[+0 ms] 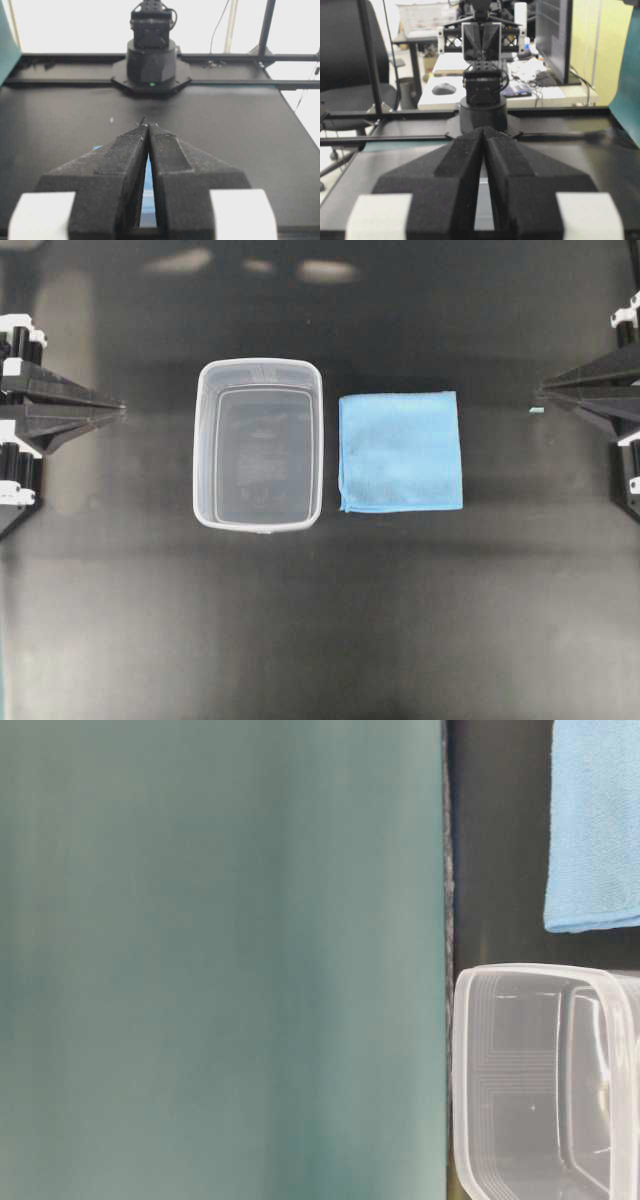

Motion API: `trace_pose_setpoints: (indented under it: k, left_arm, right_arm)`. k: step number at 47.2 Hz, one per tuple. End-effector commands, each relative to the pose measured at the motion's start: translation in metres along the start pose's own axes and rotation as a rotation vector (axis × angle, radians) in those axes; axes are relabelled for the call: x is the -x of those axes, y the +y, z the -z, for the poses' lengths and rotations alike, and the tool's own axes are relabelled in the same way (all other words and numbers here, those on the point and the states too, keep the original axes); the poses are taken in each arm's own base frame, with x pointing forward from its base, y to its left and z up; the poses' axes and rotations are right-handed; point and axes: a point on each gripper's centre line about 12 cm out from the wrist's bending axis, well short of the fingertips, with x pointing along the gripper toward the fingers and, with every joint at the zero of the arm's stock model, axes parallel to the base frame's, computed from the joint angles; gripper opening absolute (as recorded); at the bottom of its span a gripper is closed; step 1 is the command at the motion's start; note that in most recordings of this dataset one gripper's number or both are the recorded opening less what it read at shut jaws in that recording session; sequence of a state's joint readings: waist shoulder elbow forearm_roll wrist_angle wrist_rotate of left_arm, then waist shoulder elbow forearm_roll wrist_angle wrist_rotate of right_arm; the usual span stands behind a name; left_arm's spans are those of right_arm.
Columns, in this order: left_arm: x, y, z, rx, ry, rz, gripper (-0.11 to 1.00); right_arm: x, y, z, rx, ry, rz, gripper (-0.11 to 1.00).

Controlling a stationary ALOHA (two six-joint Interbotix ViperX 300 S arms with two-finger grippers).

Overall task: Place the blue towel into the container with the left arm.
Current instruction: 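Move the left gripper over the blue towel and lower it open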

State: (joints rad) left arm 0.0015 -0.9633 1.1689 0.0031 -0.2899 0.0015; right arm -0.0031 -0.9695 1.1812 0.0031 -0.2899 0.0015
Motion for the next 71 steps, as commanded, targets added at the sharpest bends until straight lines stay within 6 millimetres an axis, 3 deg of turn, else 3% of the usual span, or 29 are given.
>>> trace_pose_setpoints:
  k: [1,5,12,26,30,39,43,46,55,59,62,71]
  left_arm:
    - [-0.012,0.0,-0.003,-0.014,0.054,0.007,0.06]
    - [-0.022,0.0,-0.004,0.002,0.126,0.005,0.0]
    - [-0.048,0.001,-0.012,0.009,0.235,-0.004,0.0]
    - [-0.12,0.007,-0.026,-0.003,0.477,-0.026,0.0]
    - [-0.139,0.008,-0.022,0.006,0.537,-0.032,0.0]
    - [-0.179,0.009,-0.015,-0.006,0.643,-0.032,0.0]
    - [-0.196,0.012,-0.009,-0.009,0.681,-0.038,0.02]
    - [-0.207,0.015,-0.005,-0.007,0.7,-0.044,0.1]
    - [-0.245,0.023,0.012,-0.003,0.749,-0.058,0.68]
    - [-0.262,0.021,0.03,-0.005,0.801,-0.052,0.86]
    - [-0.275,0.019,0.053,-0.007,0.868,-0.047,0.91]
    - [-0.301,0.02,0.115,-0.01,1.033,-0.046,0.91]
  right_arm:
    - [-0.002,0.0,-0.002,-0.004,-0.006,0.001,0.01]
    - [0.0,-0.001,0.0,-0.01,-0.002,0.003,0.01]
    - [0.002,-0.003,0.002,-0.013,0.009,0.014,0.0]
    - [0.005,-0.008,0.006,-0.056,0.054,0.044,0.03]
    - [0.007,-0.008,0.007,-0.071,0.059,0.048,0.15]
    - [0.01,-0.008,0.004,-0.071,0.044,0.046,0.66]
    - [0.012,-0.008,0.002,-0.071,0.032,0.047,0.78]
    - [0.014,-0.008,-0.001,-0.07,0.018,0.046,0.79]
    - [0.021,-0.008,-0.005,-0.07,-0.016,0.045,0.78]
    - [0.024,-0.008,-0.007,-0.071,-0.028,0.044,0.78]
    - [0.025,-0.008,-0.008,-0.069,-0.034,0.044,0.78]
    - [0.025,-0.008,-0.006,-0.07,-0.029,0.044,0.78]
